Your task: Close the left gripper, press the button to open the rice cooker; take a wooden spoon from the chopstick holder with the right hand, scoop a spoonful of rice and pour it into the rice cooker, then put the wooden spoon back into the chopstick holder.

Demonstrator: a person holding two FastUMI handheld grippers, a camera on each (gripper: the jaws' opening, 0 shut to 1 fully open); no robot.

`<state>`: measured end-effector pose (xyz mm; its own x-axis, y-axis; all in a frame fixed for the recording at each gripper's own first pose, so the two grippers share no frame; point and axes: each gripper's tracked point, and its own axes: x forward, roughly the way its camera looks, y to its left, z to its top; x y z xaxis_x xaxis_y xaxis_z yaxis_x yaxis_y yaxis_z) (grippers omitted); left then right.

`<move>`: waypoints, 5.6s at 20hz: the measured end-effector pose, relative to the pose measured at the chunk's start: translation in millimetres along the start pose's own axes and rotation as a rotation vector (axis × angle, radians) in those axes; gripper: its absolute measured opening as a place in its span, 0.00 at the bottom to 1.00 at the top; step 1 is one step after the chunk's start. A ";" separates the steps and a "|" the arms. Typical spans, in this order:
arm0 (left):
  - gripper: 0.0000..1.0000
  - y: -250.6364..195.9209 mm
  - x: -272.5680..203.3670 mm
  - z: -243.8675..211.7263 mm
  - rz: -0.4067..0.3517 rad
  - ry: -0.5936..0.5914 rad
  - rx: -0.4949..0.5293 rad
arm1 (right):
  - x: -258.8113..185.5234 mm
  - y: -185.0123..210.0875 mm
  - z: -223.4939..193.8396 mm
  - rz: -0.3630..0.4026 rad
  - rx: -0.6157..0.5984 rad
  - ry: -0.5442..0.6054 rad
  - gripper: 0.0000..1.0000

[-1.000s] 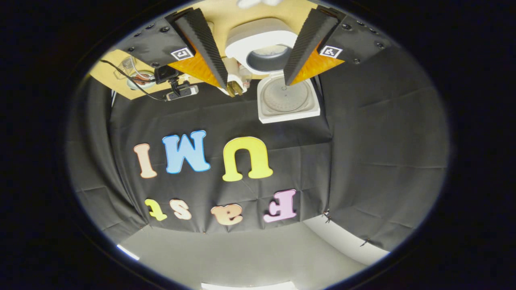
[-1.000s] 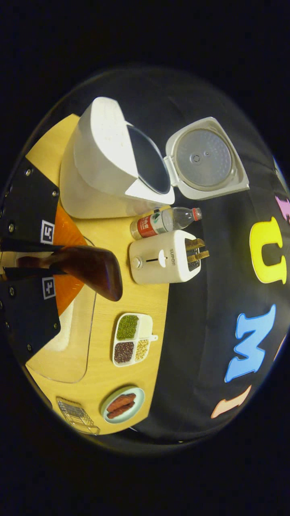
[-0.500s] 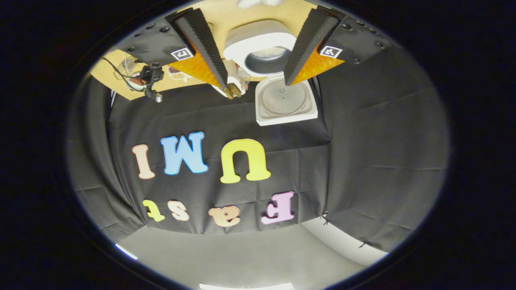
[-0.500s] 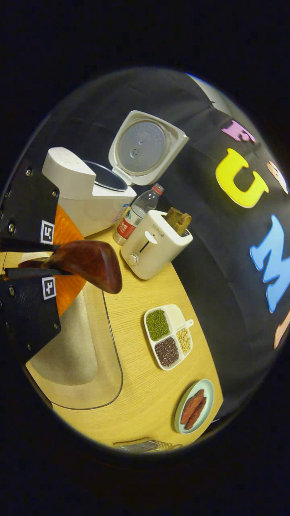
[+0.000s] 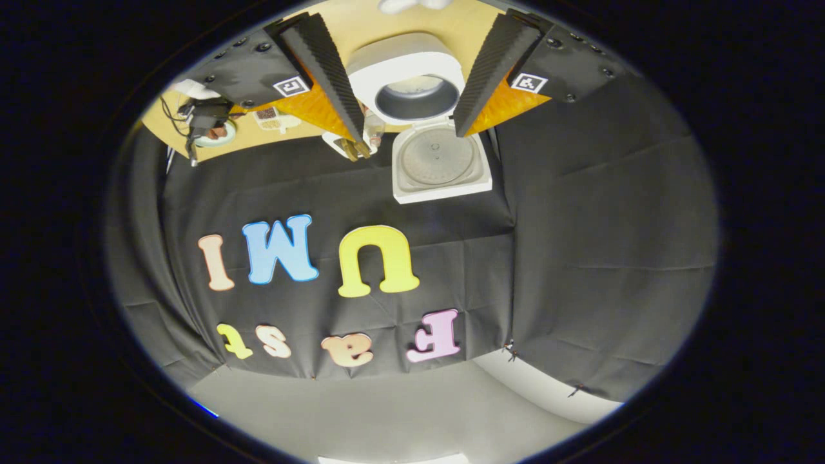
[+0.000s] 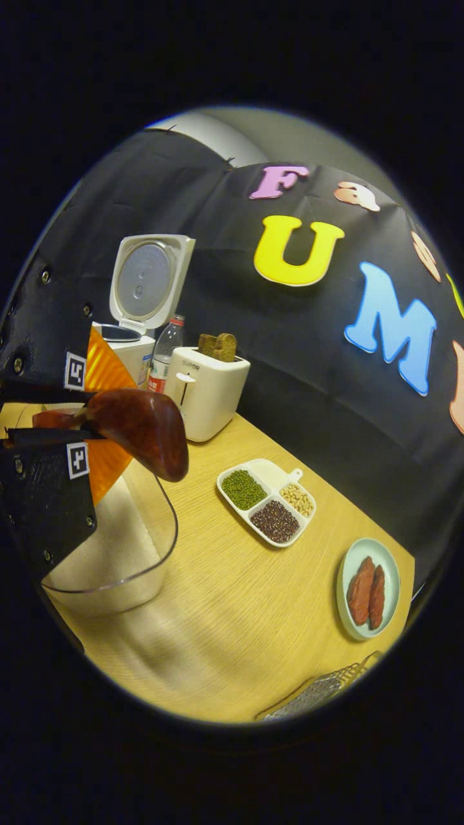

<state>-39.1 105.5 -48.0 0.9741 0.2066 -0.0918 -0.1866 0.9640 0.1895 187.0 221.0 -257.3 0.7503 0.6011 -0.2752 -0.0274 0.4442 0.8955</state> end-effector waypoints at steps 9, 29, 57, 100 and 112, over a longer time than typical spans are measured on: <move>0.99 -16.3 -1.4 13.3 -0.030 -0.026 0.005 | -22.2 4.0 20.7 0.063 0.126 -0.035 0.15; 0.97 18.9 -15.5 -26.2 0.011 -0.037 0.018 | 42.1 213.5 -12.2 0.185 0.135 0.045 0.15; 0.99 52.3 -5.6 -70.0 0.103 0.045 0.043 | 176.9 231.8 -124.0 -0.004 -0.709 0.003 0.15; 0.99 4.8 -4.2 -44.5 0.020 0.004 0.018 | 113.0 225.2 -52.0 0.028 -0.621 -0.011 0.15; 0.99 -114.5 -14.1 -4.7 -0.155 -0.058 -0.001 | -65.4 70.2 164.1 -0.232 -0.463 -0.323 0.15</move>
<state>-32.0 -7.0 -73.0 0.9970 0.0454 -0.0630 -0.0336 0.9837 0.1766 244.4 103.9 -119.0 0.9316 0.2540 -0.2600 -0.0688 0.8257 0.5599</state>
